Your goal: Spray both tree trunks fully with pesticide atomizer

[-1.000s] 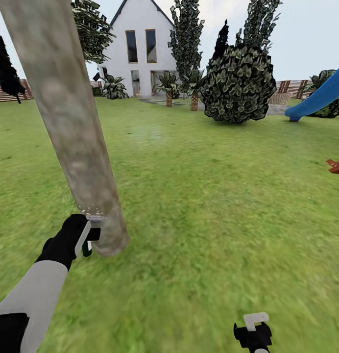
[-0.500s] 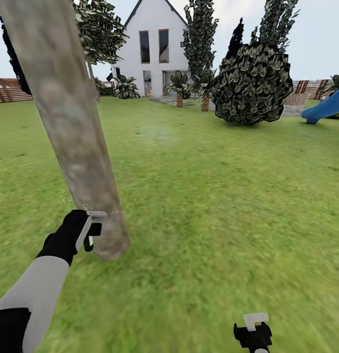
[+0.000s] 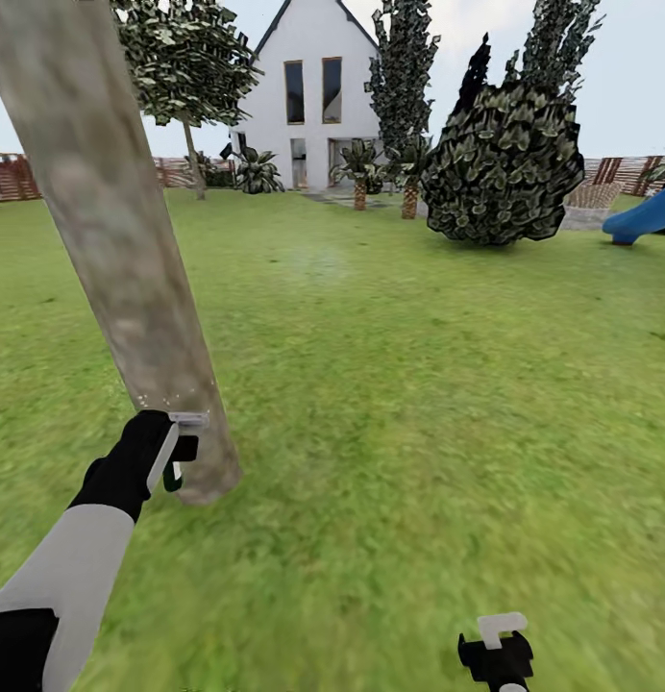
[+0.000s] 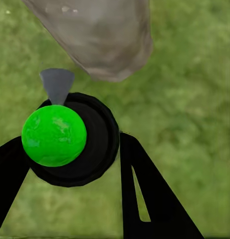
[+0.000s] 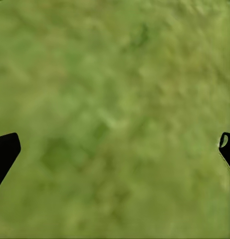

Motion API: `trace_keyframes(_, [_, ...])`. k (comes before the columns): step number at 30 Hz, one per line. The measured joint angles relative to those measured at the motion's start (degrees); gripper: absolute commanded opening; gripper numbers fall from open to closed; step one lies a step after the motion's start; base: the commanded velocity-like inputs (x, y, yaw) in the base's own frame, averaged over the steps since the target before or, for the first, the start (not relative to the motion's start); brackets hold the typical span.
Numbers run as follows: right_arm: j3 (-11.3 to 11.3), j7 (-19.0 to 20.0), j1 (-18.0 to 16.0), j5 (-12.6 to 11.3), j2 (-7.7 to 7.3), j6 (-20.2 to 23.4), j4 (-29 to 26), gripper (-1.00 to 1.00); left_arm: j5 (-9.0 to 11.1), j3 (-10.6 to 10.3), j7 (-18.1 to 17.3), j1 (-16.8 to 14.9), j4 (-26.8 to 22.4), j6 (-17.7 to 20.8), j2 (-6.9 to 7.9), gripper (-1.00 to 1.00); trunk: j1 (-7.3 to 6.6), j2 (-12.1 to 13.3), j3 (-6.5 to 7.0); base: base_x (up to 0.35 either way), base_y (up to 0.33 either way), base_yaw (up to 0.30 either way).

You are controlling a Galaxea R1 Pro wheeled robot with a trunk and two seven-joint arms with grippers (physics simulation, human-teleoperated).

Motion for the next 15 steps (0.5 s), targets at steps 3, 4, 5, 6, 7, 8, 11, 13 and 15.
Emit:
trace_keyframes(3, [-0.01,0.0,0.0,0.0,-0.01,0.0,0.0,1.0,-0.01,0.06,0.0,0.02,0.0,0.0,0.04,-1.0,-0.01,0.0,0.0,0.056,-0.277,0.276])
trace_keyframes(4, [0.0,0.0,0.0,0.0,0.0,0.0,0.0,1.0,-0.02,0.07,0.0,0.02,0.0,0.0,0.09,-1.0,-0.01,0.0,0.0,0.126,-0.273,0.277])
trace_keyframes(5, [-0.01,0.0,0.0,0.0,-0.01,0.0,0.0,1.0,-0.03,0.08,0.0,0.02,0.0,0.0,0.19,-1.0,-0.01,0.0,0.0,0.144,-0.267,0.277])
trace_keyframes(6, [-0.01,0.0,0.0,0.0,0.01,0.0,0.0,1.0,-0.01,0.09,0.0,0.02,0.0,0.0,0.23,-1.0,-0.02,0.0,0.0,0.157,-0.263,0.277])
trace_keyframes(7, [-0.02,0.0,0.0,0.0,0.0,0.0,0.0,1.0,0.03,0.09,0.0,0.02,0.0,0.0,0.24,-1.0,-0.02,0.0,0.0,0.163,-0.26,0.243])
trace_keyframes(8, [-0.02,0.0,0.0,0.0,-0.01,0.0,0.0,1.0,0.06,0.1,-0.01,0.03,0.0,0.0,0.21,-1.0,-0.02,0.0,0.0,0.166,-0.258,0.131])
trace_keyframes(11, [-0.02,0.07,0.01,0.02,-0.13,0.0,0.0,1.0,0.03,0.15,0.0,0.09,0.07,-0.02,0.09,-1.0,-0.02,0.0,0.0,0.169,-0.256,0.018])
trace_keyframes(13, [-0.02,0.08,0.01,0.07,-0.32,0.0,0.01,1.0,0.0,0.22,0.01,0.09,0.1,-0.02,0.08,-1.0,-0.02,0.0,0.0,0.17,-0.256,0.002])
trace_keyframes(15, [-0.02,0.09,0.01,0.08,-0.32,0.0,0.02,1.0,0.0,0.31,0.01,0.16,0.11,-0.06,0.09,-1.0,-0.02,0.0,0.0,0.17,-0.256,0.0])
